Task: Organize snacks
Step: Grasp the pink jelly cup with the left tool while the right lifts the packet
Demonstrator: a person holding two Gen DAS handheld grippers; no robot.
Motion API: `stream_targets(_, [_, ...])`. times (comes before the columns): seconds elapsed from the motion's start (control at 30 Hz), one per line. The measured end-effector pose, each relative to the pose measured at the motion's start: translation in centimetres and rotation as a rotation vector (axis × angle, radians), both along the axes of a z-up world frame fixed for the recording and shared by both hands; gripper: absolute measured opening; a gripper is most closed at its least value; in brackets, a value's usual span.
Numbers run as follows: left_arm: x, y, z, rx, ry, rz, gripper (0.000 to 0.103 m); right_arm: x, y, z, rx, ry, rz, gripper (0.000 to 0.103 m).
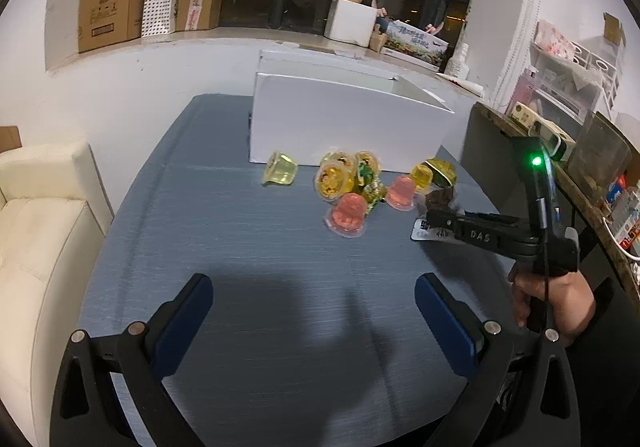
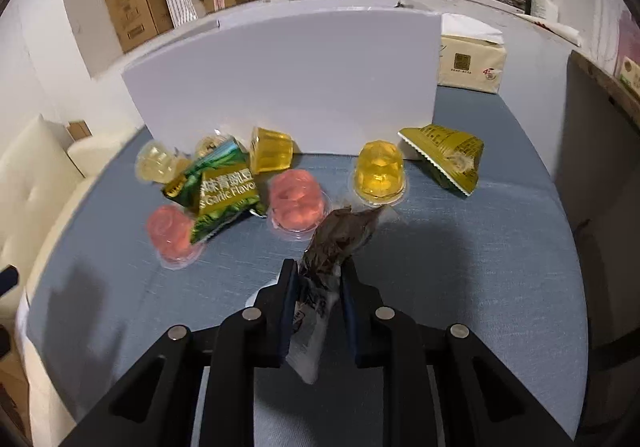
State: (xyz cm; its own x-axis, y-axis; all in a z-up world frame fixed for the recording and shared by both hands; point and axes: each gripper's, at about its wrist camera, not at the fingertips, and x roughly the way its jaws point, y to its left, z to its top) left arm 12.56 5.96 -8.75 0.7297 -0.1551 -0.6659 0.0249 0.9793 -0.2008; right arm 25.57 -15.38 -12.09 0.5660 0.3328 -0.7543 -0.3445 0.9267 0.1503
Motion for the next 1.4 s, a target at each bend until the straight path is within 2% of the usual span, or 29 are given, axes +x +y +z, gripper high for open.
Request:
stream_targets(0.03, [0.1,-0.2,-0.1,0.006,0.0,-0.005,0.103,-0.2,-0.4,0.2,0.016,-0.002,-0.002,0.016])
stream_targets(0.17, [1.8,-0.7,-1.1,0.029,0.028,-0.012,0.103,-0.7,-0.8,1.0,0.04,-0.021,0.016,0.016])
stream_targets(0.33, [4.9,-1.4,-2.5,0.023,0.053,-0.013,0.103,-1.5,-2.2,1.8,0.089,-0.034,0.009,0.016])
stream_targets(0.53, [10.4,-2.6,-4.3,0.015,0.101,0.008,0.102,-3.4,-3.9,4.2,0.132,-0.082,0.01,0.016])
stream_targets(0.67, [12.9,-4.1,-5.2,0.065,0.118,-0.007,0.102,-4.4,-4.7,5.3,0.148,-0.103,0.012,0.016])
stream_targets(0.7, [13.3,-4.5,-5.3,0.071,0.118,-0.013,0.1,-4.5,-4.9,5.4,0.151,-0.107,0.011,0.016])
stream_targets(0.73, [13.4,-4.7,-5.3,0.073,0.115,-0.019,0.093,-4.6,-5.1,5.5,0.151,-0.109,0.009,0.016])
stream_targets(0.8, [13.6,-5.2,-5.4,0.084,0.114,-0.033,0.07,-4.7,-5.6,5.6,0.16,-0.108,0.004,0.016])
stream_targets(0.83, [13.7,-5.3,-5.4,0.085,0.119,-0.037,0.048,-4.7,-5.7,5.5,0.164,-0.108,0.002,0.016])
stream_targets(0.87, [13.7,-5.2,-5.5,0.072,0.122,-0.045,0.039,-4.7,-5.7,5.4,0.164,-0.107,0.001,0.016])
stream_targets(1.13, [11.6,-4.8,-3.7,0.071,0.067,-0.073,0.038,-4.8,-5.7,5.2,0.193,-0.1,0.011,0.016])
stream_targets(1.4, [7.8,-4.6,1.7,0.075,-0.058,-0.114,0.038,-4.6,-4.6,5.9,0.216,-0.11,0.038,0.016])
